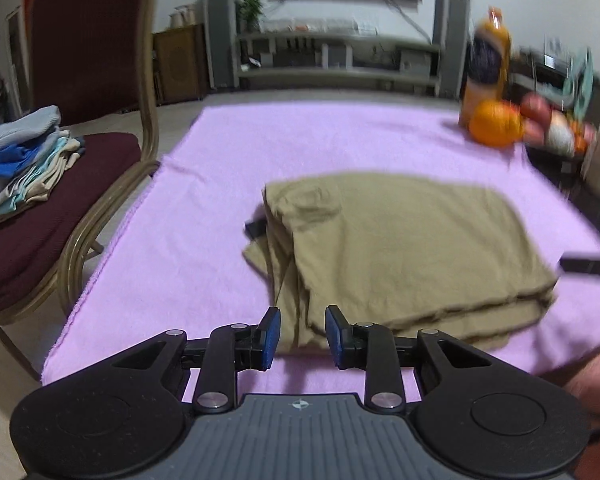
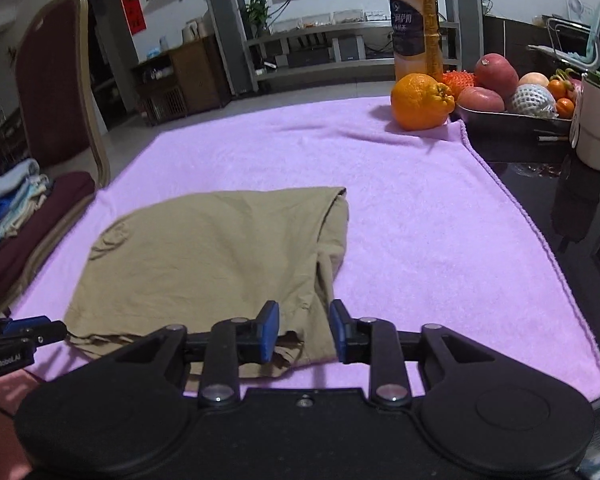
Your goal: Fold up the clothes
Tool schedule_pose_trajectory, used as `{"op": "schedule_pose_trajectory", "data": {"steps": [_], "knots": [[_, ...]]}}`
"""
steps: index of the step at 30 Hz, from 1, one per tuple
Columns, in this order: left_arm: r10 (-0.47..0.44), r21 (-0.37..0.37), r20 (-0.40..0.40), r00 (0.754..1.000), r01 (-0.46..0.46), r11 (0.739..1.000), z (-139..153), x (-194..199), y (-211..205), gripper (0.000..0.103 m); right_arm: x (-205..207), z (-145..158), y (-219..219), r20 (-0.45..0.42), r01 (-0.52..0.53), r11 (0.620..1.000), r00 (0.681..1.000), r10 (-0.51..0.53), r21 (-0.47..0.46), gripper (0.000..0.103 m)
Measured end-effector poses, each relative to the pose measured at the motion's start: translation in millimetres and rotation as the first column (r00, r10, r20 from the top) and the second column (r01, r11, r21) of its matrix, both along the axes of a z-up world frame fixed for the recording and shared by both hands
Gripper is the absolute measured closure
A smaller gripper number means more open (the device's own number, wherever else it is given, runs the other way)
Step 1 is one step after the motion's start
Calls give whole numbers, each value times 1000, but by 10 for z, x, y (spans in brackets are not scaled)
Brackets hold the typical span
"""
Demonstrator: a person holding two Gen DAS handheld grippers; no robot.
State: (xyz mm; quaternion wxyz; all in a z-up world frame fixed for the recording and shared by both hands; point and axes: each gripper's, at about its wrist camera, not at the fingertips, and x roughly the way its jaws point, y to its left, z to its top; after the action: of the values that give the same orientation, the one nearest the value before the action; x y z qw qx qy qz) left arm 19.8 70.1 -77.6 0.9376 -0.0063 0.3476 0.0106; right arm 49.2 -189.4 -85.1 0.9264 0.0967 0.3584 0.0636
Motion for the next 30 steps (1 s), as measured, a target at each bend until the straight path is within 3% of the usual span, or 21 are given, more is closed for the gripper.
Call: {"op": "schedule_pose_trajectory", "data": {"steps": [3,7,11,14,17,20,24,26,30], "knots": [[-38,-26,3,999,38,999,16,96,-87,74,68,-19,161,8,-61,998,998,61,33,85],[-80,53,0,997,80,995,-84,293,-323,74,263,-80,581,2,-174,984,985,174,26,85],[-105,97,-85,991,113,989,-349,371,-300,73,383,-265,874,-45,-248,969,968,247,-17,84],[-103,114,-98,990,114,987,-307,292,-281,72,316,-384,884,-72,-281,958,958,277,-63,83],[-89,123,-123,988,104,987,-264,160,-276,72,211,-298,797,-121,-286,957,953,278,-56,83],[-52,53,-83,995,57,997,-128,25,-128,72,97,-196,550,-111,-219,975,969,221,33,80],[18,-75,-17,1000,-19,997,74,-55,124,68,-8,-67,137,-57,-88,978,993,101,189,63],[51,-121,-36,998,-55,991,89,25,217,65,-29,-31,-78,-35,-13,962,999,24,272,58],[89,-183,-85,992,-103,978,57,208,309,65,61,-170,-428,-103,132,899,990,-97,417,55]]}}
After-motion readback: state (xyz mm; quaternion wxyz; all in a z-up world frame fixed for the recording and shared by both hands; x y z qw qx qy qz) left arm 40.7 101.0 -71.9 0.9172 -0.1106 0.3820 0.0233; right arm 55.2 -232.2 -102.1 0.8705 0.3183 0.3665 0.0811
